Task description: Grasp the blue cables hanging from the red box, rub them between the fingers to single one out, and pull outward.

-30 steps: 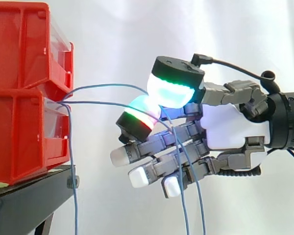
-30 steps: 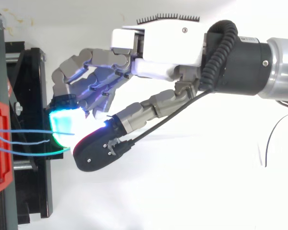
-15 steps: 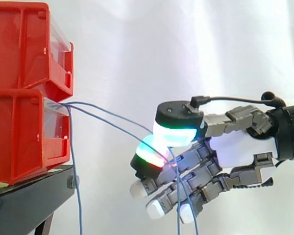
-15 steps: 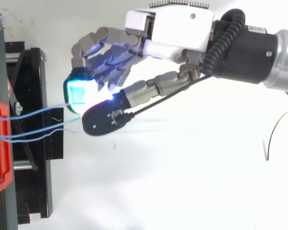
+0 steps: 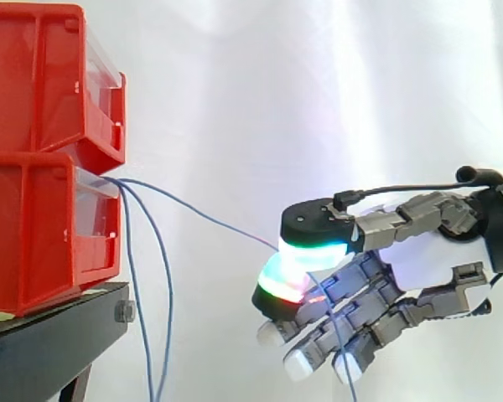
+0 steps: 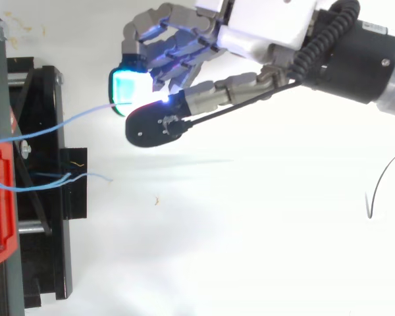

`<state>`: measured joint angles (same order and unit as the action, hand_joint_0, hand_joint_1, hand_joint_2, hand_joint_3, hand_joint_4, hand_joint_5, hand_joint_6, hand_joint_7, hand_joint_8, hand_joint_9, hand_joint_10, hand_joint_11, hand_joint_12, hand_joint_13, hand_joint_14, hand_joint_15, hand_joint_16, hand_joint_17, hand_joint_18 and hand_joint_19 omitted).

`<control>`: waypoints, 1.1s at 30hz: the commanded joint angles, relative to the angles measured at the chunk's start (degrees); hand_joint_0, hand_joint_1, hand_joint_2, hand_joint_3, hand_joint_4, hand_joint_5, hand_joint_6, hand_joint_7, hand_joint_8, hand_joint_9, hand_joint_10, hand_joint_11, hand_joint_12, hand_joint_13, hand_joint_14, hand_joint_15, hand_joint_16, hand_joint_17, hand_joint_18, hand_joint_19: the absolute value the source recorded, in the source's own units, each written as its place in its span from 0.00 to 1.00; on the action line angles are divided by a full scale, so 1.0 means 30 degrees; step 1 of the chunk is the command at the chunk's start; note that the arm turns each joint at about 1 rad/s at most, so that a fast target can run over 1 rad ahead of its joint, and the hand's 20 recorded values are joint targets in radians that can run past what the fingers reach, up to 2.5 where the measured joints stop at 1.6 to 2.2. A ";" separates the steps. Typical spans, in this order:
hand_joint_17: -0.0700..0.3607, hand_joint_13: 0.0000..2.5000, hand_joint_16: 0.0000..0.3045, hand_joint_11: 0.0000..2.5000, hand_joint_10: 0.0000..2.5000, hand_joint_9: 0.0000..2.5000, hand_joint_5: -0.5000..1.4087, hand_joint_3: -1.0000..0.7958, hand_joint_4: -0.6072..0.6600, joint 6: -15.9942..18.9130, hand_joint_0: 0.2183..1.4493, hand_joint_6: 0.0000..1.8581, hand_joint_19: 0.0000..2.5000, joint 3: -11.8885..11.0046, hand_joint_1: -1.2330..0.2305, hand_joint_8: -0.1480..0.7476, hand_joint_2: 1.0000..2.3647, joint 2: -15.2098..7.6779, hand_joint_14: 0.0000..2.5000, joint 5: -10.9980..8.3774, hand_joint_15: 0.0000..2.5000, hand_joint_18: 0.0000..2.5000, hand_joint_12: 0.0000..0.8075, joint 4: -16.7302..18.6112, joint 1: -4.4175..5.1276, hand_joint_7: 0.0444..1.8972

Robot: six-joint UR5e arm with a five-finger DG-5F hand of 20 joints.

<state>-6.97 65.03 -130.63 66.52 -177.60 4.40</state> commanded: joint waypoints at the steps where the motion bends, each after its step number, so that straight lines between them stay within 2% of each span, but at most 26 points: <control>1: 0.40 0.28 0.15 0.13 0.00 0.25 0.21 0.44 0.50 -0.0081 0.32 0.43 0.26 0.0737 0.29 0.40 0.01 0.0506 0.00 -0.0551 0.14 0.29 0.45 -0.0037 0.0057 0.62; 2: 0.40 0.28 0.15 0.13 0.00 0.25 0.21 0.44 0.50 -0.0256 0.32 0.43 0.26 0.1499 0.29 0.39 0.01 0.0946 0.00 -0.0991 0.14 0.29 0.45 0.0139 0.0175 0.62; 4: 0.40 0.28 0.15 0.13 0.00 0.25 0.21 0.44 0.51 -0.0344 0.32 0.43 0.26 0.2143 0.29 0.40 0.01 0.1356 0.00 -0.1489 0.14 0.29 0.45 0.0666 0.0292 0.62; 5: 0.40 0.28 0.15 0.14 0.00 0.25 0.21 0.44 0.50 -0.0344 0.32 0.43 0.26 0.2319 0.29 0.40 0.01 0.1473 0.00 -0.1635 0.14 0.30 0.45 0.0930 0.0321 0.62; 6: 0.40 0.28 0.15 0.14 0.00 0.25 0.21 0.44 0.50 -0.0374 0.32 0.43 0.26 0.2641 0.29 0.40 0.01 0.1649 0.01 -0.2075 0.14 0.30 0.46 0.1457 0.0497 0.62; 8: 0.40 0.29 0.15 0.14 0.00 0.25 0.21 0.44 0.50 -0.0286 0.32 0.43 0.26 0.2671 0.29 0.40 0.01 0.1649 0.00 -0.2280 0.15 0.30 0.46 0.1486 0.0643 0.62; 13: 0.41 0.29 0.15 0.15 0.00 0.26 0.21 0.44 0.50 -0.0286 0.32 0.43 0.27 0.2671 0.29 0.40 0.01 0.1649 0.00 -0.2250 0.15 0.30 0.45 0.1340 0.0966 0.62; 19: 0.40 0.29 0.15 0.15 0.00 0.27 0.21 0.44 0.50 -0.0198 0.32 0.44 0.27 0.2641 0.29 0.40 0.01 0.1649 0.00 -0.2075 0.16 0.30 0.46 0.1281 0.1727 0.62; 22: 0.41 0.29 0.15 0.16 0.00 0.29 0.21 0.44 0.50 -0.0110 0.31 0.44 0.28 0.2671 0.30 0.40 0.01 0.1649 0.01 -0.2016 0.16 0.30 0.46 0.1281 0.1962 0.61; 23: 0.41 0.30 0.16 0.15 0.00 0.30 0.21 0.45 0.51 0.0037 0.31 0.43 0.27 0.2641 0.30 0.40 0.01 0.1619 0.00 -0.2016 0.16 0.30 0.46 0.1281 0.2108 0.61; 27: 0.42 0.30 0.16 0.16 0.00 0.32 0.22 0.45 0.52 0.0505 0.31 0.43 0.27 0.2671 0.31 0.41 0.01 0.1649 0.00 -0.2016 0.16 0.31 0.48 0.1311 0.2284 0.62; 30: 0.43 0.30 0.17 0.16 0.00 0.33 0.22 0.45 0.52 0.1472 0.30 0.42 0.27 0.2671 0.31 0.42 0.01 0.1619 0.01 -0.2016 0.16 0.31 0.49 0.1340 0.2518 0.63; 33: 0.44 0.31 0.17 0.16 0.00 0.34 0.22 0.45 0.52 0.1794 0.30 0.42 0.27 0.2641 0.32 0.42 0.01 0.1619 0.00 -0.2045 0.16 0.32 0.49 0.1340 0.2635 0.63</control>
<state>-3.06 73.01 -125.75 60.40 -173.60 11.86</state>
